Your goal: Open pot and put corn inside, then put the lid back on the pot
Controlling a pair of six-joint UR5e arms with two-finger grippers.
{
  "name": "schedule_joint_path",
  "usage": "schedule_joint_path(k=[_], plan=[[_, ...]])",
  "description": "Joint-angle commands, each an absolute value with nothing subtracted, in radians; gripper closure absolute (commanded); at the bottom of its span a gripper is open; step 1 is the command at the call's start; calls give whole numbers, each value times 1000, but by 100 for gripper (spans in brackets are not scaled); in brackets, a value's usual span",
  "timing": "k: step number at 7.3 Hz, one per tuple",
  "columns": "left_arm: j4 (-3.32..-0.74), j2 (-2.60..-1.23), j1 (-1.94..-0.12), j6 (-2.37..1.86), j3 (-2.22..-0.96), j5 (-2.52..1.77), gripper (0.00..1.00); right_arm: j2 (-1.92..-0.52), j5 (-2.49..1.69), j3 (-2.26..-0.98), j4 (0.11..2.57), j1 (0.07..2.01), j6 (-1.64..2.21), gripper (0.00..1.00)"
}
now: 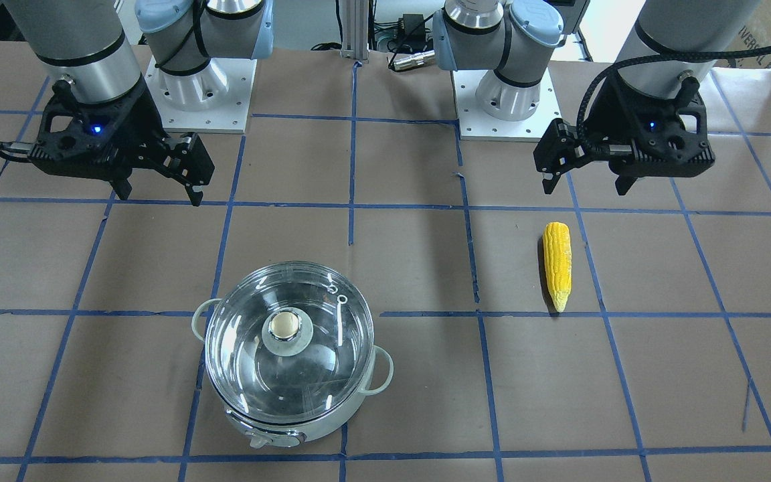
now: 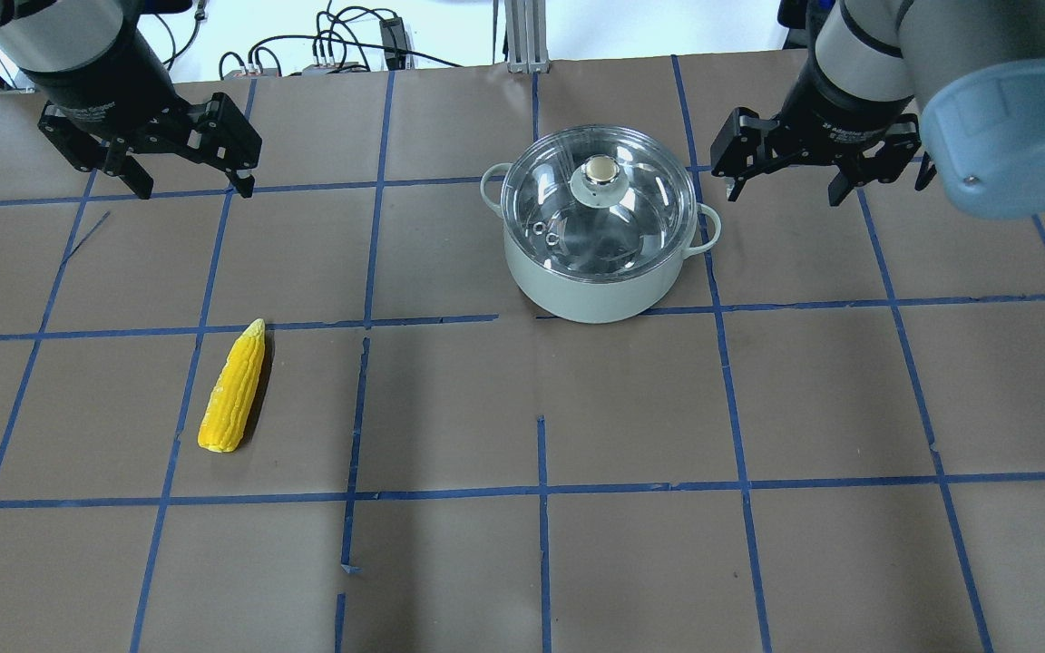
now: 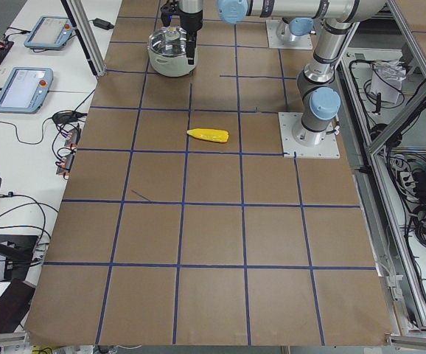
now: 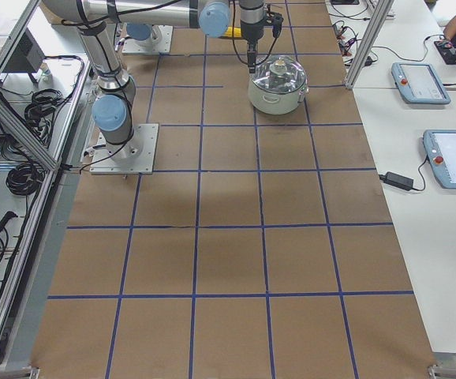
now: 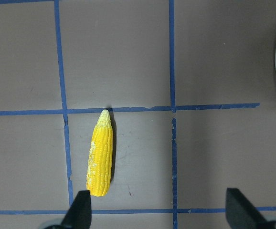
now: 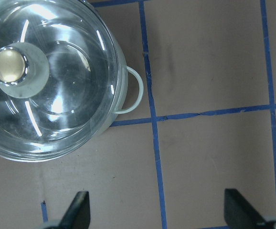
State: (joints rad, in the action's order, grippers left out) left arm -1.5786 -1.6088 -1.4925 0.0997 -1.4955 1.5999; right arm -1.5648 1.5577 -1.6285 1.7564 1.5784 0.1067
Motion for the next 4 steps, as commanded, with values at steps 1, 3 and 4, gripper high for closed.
schedule_joint_path(k=[1,3,4], plan=[[-1578,-1608,-1493,100,-1496,1600,0,-1559,1557,-1600,1753,1580,94,0],[-1580,-1608,-1493,100,-1497,1600,0,-1557,1555,-1598,1755,1580,95,0],[-1580,-1606,-1493,100,-1497,1603,0,-1557,1554,-1598,1755,1580,100,0]])
